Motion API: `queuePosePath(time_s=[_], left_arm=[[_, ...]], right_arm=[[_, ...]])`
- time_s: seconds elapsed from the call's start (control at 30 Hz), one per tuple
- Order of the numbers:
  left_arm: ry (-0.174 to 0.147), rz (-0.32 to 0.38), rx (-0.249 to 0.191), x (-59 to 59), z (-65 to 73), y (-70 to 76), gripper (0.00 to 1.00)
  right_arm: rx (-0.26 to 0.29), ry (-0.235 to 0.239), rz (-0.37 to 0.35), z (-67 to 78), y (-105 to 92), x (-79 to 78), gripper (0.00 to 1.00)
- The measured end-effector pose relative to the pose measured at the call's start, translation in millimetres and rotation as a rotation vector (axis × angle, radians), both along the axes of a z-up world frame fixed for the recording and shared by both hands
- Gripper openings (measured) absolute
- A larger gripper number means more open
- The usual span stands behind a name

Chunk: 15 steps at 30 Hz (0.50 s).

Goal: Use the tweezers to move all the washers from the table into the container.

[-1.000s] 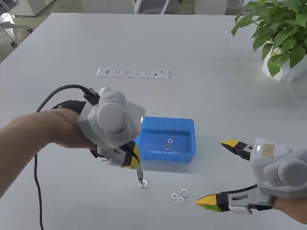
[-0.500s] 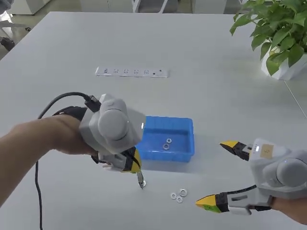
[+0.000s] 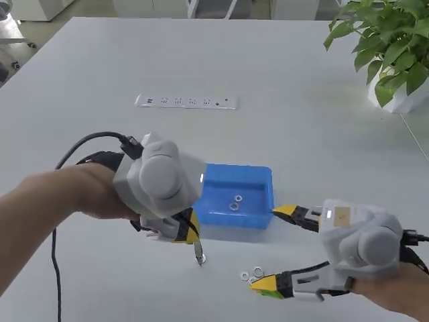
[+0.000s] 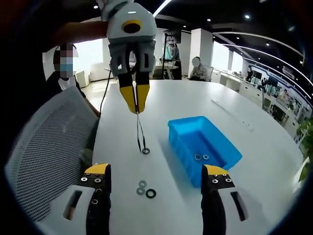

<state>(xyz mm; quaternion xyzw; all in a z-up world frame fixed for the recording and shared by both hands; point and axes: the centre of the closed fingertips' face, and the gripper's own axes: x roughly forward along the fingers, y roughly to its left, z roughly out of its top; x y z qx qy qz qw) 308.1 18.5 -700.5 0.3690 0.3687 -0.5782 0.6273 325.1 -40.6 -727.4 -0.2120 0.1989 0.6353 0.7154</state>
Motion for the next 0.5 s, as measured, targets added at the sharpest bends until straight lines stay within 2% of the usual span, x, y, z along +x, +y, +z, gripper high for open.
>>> queuePosePath(time_s=[0.03, 0.2, 0.33, 0.5], left_arm=[[0.0, 0.001, 0.0, 0.1, 0.0, 0.1, 0.04], [0.001, 0.007, -0.005, 0.0, 0.1, 0.1, 0.04], [0.002, 0.014, -0.013, -0.4, 0.3, 0.4, 0.04], [0.001, 0.033, -0.022, -0.2, 0.1, 3.2, 0.04]], right_arm=[[0.002, -0.004, 0.038, -1.0, 7.6, -4.1, 0.68], [-0.011, -0.017, 0.113, -10.0, 31.9, -10.5, 0.52], [-0.022, -0.022, 0.149, -15.7, 45.1, -13.2, 0.41], [-0.032, -0.011, 0.177, -22.6, 56.0, -14.5, 0.34]])
